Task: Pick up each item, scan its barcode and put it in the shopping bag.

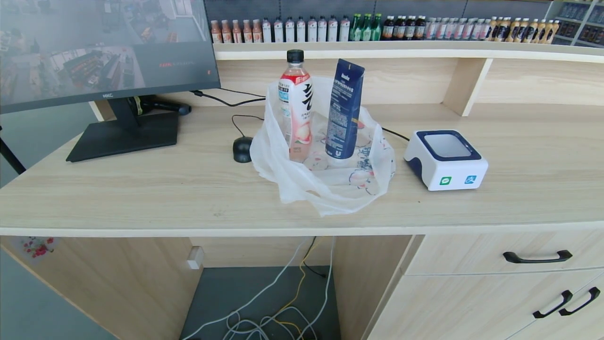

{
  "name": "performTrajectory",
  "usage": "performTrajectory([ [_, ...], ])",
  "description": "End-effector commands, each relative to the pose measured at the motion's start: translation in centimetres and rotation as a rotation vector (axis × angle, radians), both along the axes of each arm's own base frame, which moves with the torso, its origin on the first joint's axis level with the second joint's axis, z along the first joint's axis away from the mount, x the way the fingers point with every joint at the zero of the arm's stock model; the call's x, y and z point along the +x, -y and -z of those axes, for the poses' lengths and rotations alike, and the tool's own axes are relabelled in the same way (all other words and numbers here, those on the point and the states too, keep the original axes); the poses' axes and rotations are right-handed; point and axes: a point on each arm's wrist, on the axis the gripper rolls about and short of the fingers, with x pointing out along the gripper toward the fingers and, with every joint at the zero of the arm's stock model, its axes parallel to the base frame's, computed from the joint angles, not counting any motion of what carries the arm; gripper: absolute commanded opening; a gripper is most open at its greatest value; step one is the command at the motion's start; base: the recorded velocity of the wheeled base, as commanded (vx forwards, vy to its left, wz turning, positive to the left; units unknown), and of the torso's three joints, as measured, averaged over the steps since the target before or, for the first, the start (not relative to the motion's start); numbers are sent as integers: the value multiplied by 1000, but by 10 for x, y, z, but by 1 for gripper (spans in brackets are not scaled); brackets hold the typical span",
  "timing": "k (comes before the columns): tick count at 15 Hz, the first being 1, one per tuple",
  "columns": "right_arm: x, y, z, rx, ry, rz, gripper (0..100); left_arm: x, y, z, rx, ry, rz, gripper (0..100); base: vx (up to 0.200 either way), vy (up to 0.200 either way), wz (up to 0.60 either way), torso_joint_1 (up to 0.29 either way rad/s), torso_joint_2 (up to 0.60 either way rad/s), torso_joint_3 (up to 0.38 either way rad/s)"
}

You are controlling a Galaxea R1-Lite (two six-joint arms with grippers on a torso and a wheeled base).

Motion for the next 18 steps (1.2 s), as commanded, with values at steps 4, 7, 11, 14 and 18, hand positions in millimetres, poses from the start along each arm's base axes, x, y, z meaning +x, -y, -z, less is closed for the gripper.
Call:
performTrajectory([
  [4,0,0,0,1,2,22,100,0,0,0,0,1,1,100,0,0,0,0,0,0],
  [7,-1,-3,0,8,12,166,100,0,0,0,0,1,-1,100,0,0,0,0,0,0],
  [11,-4,-2,1,45,48,66,100,0,0,0,1,1,1,100,0,0,0,0,0,0],
  [14,-5,-2,1,48,54,69,100,0,0,0,0,1,-1,100,0,0,0,0,0,0],
  [18,-8,-2,2,51,93,86,100,0,0,0,-5,1,-1,100,0,0,0,0,0,0],
])
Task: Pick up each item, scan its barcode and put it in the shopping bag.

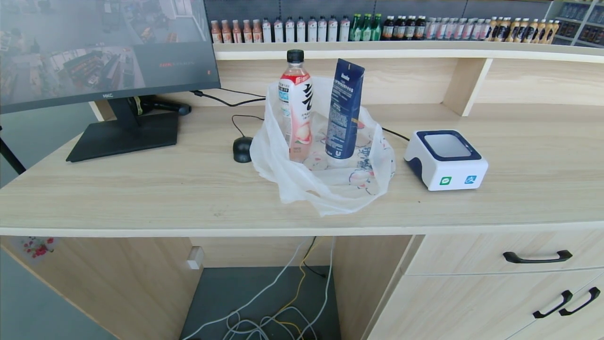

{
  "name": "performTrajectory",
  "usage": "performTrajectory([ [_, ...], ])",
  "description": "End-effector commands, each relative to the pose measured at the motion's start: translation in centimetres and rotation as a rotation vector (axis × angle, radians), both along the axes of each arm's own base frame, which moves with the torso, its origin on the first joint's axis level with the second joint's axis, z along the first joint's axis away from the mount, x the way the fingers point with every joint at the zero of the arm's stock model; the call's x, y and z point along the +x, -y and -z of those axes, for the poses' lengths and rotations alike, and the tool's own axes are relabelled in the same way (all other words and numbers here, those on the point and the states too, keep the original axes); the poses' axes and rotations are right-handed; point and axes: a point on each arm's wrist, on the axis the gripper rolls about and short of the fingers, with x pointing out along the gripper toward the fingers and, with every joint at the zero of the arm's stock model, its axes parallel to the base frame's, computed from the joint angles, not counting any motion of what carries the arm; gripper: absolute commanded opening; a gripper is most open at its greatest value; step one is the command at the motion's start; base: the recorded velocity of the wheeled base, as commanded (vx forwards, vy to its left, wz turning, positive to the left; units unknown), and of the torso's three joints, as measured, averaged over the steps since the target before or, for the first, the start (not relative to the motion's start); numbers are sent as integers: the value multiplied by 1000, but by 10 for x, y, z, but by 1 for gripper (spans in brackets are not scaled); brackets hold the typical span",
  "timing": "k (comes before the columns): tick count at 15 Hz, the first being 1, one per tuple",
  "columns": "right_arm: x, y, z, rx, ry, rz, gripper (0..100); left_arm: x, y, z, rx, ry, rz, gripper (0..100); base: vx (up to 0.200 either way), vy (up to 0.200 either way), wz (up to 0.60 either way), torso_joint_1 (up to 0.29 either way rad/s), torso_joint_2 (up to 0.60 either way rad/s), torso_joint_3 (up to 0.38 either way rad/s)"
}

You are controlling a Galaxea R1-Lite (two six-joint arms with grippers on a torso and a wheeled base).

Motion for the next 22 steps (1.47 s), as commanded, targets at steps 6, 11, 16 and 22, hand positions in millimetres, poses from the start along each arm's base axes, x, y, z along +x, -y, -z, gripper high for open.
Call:
performTrajectory([
  [6,-2,0,0,4,20,10,100,0,0,0,0,1,-1,100,-33,0,0,0,0,0],
  [11,-2,0,0,4,20,10,100,0,0,0,0,1,-1,100,-80,0,0,3,1,0],
  [16,-2,0,0,4,20,10,100,0,0,0,0,-1,-1,100,0,-80,0,-1,1,3],
  [22,-2,0,0,4,20,10,100,0,0,0,-5,-1,-1,100,0,-200,0,4,2,2],
])
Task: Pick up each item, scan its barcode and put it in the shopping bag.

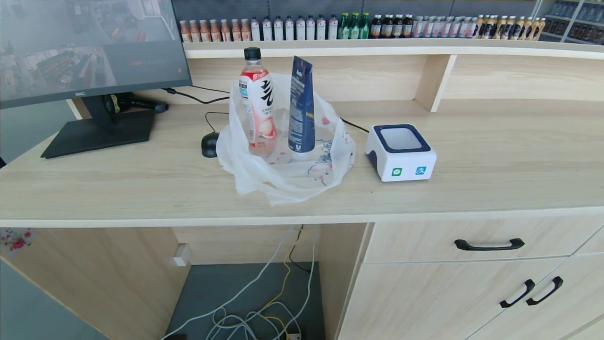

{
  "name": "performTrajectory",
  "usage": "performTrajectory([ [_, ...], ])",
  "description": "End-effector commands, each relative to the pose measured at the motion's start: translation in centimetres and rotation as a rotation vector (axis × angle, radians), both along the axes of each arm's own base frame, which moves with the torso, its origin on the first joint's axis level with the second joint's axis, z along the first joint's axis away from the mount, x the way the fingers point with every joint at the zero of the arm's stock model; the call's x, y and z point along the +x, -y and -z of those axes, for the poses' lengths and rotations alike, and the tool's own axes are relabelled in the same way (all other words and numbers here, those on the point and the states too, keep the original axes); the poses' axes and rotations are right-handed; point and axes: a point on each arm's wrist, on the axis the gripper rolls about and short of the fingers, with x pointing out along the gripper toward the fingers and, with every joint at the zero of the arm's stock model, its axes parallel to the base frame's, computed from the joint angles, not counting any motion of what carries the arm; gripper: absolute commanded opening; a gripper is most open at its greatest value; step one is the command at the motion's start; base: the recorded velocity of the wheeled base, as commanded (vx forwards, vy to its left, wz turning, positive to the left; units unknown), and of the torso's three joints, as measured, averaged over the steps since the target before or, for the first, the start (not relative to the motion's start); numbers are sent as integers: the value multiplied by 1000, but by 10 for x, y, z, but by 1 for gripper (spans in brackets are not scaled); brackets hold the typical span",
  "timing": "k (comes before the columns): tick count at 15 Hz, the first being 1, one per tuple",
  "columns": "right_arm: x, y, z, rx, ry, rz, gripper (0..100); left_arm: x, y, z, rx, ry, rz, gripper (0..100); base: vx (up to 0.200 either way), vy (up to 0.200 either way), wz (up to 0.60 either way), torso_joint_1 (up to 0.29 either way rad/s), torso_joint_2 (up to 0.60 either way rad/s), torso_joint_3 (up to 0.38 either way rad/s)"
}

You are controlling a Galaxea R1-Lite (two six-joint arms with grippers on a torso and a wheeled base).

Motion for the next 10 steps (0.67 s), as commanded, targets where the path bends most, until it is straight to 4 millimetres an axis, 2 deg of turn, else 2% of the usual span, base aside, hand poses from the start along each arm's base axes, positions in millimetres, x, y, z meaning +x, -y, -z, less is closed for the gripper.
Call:
performTrajectory([
  [1,0,0,0,0,-2,-1,100,0,0,0,-1,0,-1,100,0,-200,0,7,-2,2],
  [10,0,0,0,21,-2,4,100,0,0,0,-2,-1,-1,100,0,-200,0,1,0,3],
])
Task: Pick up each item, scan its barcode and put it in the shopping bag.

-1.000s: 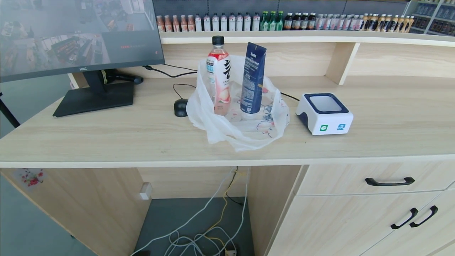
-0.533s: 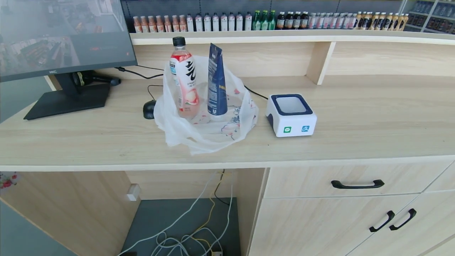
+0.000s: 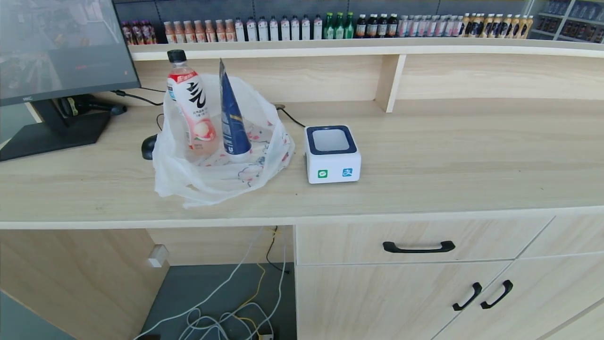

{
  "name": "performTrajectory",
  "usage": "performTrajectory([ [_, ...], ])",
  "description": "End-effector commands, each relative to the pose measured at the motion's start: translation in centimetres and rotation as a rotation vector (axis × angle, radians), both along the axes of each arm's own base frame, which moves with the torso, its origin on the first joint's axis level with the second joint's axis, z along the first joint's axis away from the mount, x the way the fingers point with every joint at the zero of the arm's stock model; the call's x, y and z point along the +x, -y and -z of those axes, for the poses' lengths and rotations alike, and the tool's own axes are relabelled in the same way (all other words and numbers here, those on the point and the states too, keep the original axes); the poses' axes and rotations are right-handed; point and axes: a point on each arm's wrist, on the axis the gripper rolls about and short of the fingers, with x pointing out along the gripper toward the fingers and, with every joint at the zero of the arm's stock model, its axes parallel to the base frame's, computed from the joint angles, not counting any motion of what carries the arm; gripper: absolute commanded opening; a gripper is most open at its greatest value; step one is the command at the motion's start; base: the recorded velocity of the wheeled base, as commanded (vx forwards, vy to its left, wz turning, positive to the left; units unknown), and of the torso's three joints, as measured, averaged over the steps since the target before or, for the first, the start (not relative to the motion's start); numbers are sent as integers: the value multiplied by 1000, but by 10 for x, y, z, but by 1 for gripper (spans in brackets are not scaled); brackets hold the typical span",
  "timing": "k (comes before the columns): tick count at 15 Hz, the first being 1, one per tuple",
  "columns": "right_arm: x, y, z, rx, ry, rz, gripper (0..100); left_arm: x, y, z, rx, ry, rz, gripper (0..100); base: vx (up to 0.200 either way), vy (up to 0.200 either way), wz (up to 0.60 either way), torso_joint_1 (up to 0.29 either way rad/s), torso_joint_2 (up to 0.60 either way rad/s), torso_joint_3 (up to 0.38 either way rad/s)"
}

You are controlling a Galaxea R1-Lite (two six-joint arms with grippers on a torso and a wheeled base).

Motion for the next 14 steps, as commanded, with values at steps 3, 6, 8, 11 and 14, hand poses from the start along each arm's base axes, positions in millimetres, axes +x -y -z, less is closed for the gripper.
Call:
performTrajectory([
  [3,0,0,0,-1,-1,-1,100,0,0,0,0,0,-1,100,0,-200,0,4,2,6],
  [6,0,0,0,-1,0,-1,100,0,0,0,6,2,-1,100,0,-200,0,4,-1,4],
  [8,0,0,0,-3,-1,-1,100,0,0,0,6,2,-1,100,0,0,0,0,0,0],
  [11,0,0,0,-3,-1,-1,100,0,0,0,6,2,-1,100,0,0,0,0,0,0],
  [14,0,0,0,-1,0,-1,100,0,0,0,6,2,-1,100,0,0,0,0,0,0],
])
